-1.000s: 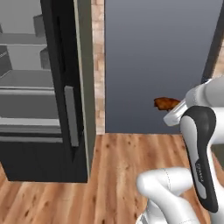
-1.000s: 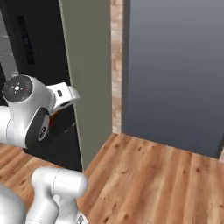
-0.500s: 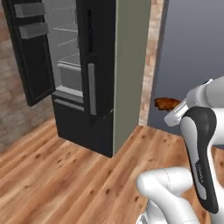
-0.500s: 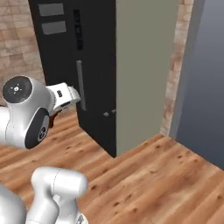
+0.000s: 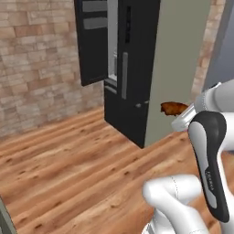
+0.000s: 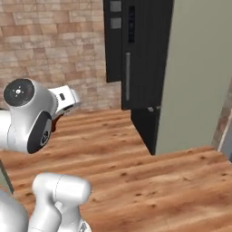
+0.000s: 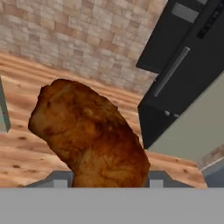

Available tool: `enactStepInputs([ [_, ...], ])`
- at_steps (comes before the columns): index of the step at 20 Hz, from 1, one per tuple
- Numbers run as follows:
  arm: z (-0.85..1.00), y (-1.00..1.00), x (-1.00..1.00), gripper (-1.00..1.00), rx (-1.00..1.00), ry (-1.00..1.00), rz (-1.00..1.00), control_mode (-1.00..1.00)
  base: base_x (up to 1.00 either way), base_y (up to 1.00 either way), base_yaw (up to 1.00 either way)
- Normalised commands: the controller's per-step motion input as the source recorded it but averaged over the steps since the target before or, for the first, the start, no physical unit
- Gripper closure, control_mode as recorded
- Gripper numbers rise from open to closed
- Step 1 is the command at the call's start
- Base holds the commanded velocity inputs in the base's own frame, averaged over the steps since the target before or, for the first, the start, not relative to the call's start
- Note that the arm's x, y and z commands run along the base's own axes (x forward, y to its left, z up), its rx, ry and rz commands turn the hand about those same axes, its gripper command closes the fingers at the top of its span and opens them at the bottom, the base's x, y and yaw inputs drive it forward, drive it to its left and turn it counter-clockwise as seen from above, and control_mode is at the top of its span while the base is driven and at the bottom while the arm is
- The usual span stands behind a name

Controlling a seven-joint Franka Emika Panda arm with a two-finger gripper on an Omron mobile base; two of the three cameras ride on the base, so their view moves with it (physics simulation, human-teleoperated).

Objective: Place one bell pepper and one chicken drumstick in each tupperware on the nearby counter, to pack two identical lunches.

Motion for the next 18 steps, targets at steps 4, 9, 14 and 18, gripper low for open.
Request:
enactStepInputs([
  [4, 0.00, 0.00, 0.00, 1.00, 0.00, 0.00, 0.00, 1.00, -1.00, -0.12, 0.54],
  [9, 0.00, 0.00, 0.00, 1.00, 0.00, 0.00, 0.00, 1.00, -1.00, 0.38, 0.38],
  [14, 0.00, 0.00, 0.00, 1.00, 0.00, 0.00, 0.00, 1.00, -1.00, 0.79, 0.25],
  [18, 0.00, 0.00, 0.00, 1.00, 0.00, 0.00, 0.00, 1.00, -0.87, 0.89, 0.19],
])
